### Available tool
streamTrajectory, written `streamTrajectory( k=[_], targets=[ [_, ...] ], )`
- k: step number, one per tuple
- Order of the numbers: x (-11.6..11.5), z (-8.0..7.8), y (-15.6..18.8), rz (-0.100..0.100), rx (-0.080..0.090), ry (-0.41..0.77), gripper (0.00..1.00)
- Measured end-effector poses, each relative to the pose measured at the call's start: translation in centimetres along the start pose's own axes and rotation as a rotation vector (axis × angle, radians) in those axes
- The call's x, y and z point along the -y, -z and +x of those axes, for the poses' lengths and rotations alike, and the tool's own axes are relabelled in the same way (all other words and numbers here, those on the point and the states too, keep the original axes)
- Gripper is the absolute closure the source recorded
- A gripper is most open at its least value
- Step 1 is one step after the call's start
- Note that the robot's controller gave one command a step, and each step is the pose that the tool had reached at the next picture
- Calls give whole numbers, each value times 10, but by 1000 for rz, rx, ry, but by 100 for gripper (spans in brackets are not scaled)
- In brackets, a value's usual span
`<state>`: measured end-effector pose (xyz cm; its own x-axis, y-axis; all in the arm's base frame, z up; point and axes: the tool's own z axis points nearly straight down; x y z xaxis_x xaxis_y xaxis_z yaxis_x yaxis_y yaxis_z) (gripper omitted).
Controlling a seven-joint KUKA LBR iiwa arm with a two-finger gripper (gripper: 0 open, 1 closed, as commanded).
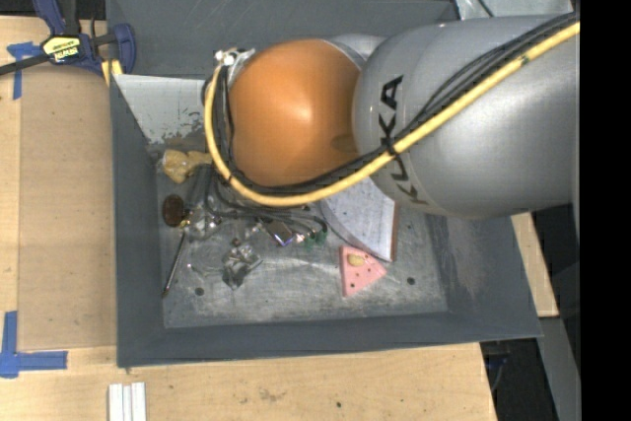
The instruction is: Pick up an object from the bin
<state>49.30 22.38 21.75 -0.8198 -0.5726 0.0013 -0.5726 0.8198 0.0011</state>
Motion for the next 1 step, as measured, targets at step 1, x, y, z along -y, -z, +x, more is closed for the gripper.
streamTrajectory(
  k=[1],
  targets=[
    [0, -2, 12, 4, 16, 7, 100]
  ],
)
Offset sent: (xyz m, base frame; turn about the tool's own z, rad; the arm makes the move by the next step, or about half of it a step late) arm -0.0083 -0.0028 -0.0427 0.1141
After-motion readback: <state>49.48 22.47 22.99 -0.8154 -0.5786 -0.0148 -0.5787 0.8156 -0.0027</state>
